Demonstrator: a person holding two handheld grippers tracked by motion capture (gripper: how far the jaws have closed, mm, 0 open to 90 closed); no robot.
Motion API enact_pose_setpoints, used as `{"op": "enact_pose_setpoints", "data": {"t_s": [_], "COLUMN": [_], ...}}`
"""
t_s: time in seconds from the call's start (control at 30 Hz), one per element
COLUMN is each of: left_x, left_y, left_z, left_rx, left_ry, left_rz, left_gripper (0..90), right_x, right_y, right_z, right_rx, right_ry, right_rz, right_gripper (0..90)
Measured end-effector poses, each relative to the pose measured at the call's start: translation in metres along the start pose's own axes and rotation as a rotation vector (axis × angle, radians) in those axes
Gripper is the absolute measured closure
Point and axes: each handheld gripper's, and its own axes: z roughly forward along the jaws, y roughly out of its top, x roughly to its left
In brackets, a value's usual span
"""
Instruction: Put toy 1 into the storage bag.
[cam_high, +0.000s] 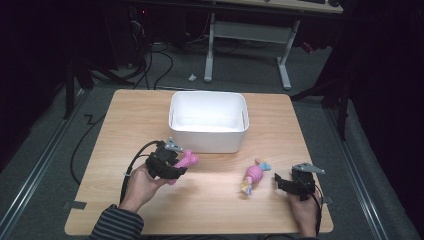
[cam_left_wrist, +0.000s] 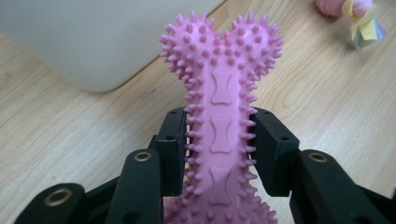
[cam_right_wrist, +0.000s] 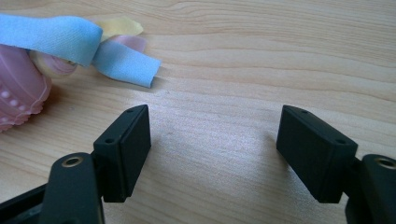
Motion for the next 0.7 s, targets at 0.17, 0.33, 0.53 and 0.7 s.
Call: {"op": "enact_pose_setpoints", "data": {"t_s": [0.17, 0.33, 0.53, 0.7], "left_x": [0.003, 0.005, 0.009, 0.013], "left_y": [0.000, 0.001, 0.005, 0.007], "left_z": [-0.011, -0.021, -0.031, -0.040], "left_rx": [-0.024, -0.044, -0.066, -0.078], "left_ry": [-0.005, -0.004, -0.013, -0.023], "left_rz": [-0.014, -0.009, -0.023, -0.028], "left_gripper": [59.0, 59.1, 59.1, 59.1], "right_x": [0.000, 0.000, 0.000, 0.000], "right_y": [0.000, 0.000, 0.000, 0.000], "right_z": [0.000, 0.000, 0.000, 0.000], "right_rx": [-0.001, -0.001, -0.001, 0.000], "right_ry": [-0.001, -0.002, -0.002, -0.001], "right_rz": [-0.002, -0.002, -0.004, -0.006], "right_gripper": [26.1, 26.1, 26.1, 25.8]}}
